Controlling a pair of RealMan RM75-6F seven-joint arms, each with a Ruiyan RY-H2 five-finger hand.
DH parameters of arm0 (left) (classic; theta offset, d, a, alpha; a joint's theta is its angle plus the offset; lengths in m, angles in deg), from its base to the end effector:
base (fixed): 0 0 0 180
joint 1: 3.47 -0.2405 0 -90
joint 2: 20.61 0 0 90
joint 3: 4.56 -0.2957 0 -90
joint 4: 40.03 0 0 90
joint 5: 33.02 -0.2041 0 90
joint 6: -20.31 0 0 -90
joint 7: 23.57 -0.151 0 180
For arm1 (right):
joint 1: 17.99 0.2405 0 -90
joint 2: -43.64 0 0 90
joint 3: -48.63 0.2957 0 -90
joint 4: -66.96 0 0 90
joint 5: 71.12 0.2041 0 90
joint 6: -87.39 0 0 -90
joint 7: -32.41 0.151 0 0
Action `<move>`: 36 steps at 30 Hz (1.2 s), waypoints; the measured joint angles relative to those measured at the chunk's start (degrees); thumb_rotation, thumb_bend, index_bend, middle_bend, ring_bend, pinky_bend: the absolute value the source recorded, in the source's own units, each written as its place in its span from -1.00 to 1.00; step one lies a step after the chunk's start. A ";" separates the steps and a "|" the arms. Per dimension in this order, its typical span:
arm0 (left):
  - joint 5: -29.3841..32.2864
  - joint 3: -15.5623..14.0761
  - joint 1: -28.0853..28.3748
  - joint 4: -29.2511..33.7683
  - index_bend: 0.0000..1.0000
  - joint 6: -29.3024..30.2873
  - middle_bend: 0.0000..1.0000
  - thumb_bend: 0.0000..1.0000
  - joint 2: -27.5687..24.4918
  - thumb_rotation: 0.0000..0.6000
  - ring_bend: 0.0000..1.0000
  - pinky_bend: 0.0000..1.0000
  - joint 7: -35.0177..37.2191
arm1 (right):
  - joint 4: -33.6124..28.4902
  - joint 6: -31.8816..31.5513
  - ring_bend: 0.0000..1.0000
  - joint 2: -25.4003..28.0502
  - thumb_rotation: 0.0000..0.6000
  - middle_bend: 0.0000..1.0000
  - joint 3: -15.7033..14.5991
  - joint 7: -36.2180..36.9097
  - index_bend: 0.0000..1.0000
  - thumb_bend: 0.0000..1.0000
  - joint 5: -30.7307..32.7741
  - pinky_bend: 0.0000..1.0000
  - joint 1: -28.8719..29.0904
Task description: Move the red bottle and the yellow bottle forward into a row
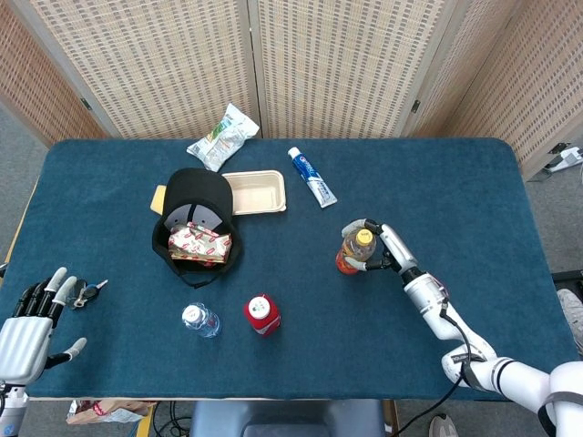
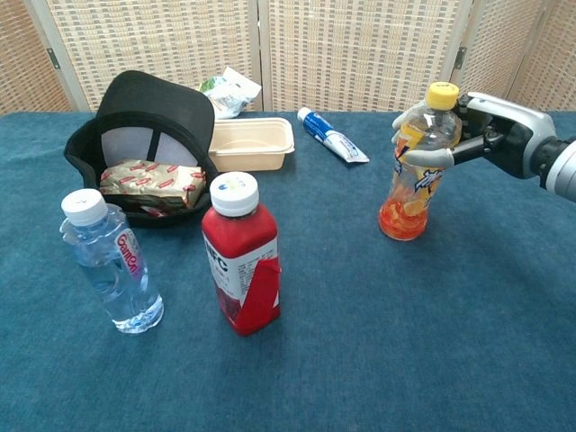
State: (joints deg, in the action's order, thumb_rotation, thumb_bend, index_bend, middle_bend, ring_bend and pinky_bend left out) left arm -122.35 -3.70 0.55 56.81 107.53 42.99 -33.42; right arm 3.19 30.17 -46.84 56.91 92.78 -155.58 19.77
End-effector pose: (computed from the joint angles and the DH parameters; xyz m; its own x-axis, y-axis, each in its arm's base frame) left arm -0.3247 0.1771 0.1754 0.4916 0.0003 0.8708 0.8694 -0.0571 -0.4908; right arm -0.2421 -0.3914 0.0067 -0.4488 -0.4364 0.7798 -0.8410 -0.0888 -0.5338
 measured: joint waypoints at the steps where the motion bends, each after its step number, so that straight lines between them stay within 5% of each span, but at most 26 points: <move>1: 0.01 0.01 -0.01 0.03 -1.00 0.01 -1.00 -0.72 -0.06 1.00 -1.00 -0.89 -0.01 | -0.45 -0.52 -0.49 0.30 1.00 -0.10 -0.25 0.25 0.00 -0.31 -0.53 -0.49 -0.13; 16: -0.46 0.17 0.74 0.97 -1.00 -0.69 -1.00 -0.72 0.14 1.00 -1.00 -0.89 -1.24 | -14.70 -7.01 -0.45 9.85 1.00 -0.10 -7.45 4.19 0.01 -0.30 -11.91 -0.41 -1.45; 36: -0.33 -0.14 0.09 0.43 -1.00 0.03 -1.00 -0.72 0.00 1.00 -1.00 -0.89 -0.51 | -16.31 -7.05 -0.49 8.23 1.00 -0.20 -10.68 -1.13 0.01 -0.45 -14.56 -0.41 1.03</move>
State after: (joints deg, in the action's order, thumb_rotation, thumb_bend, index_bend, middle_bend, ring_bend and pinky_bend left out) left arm -122.69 -3.84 0.64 57.24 107.56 42.99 -33.93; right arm -13.12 23.12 -38.61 46.23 91.65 -170.14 20.80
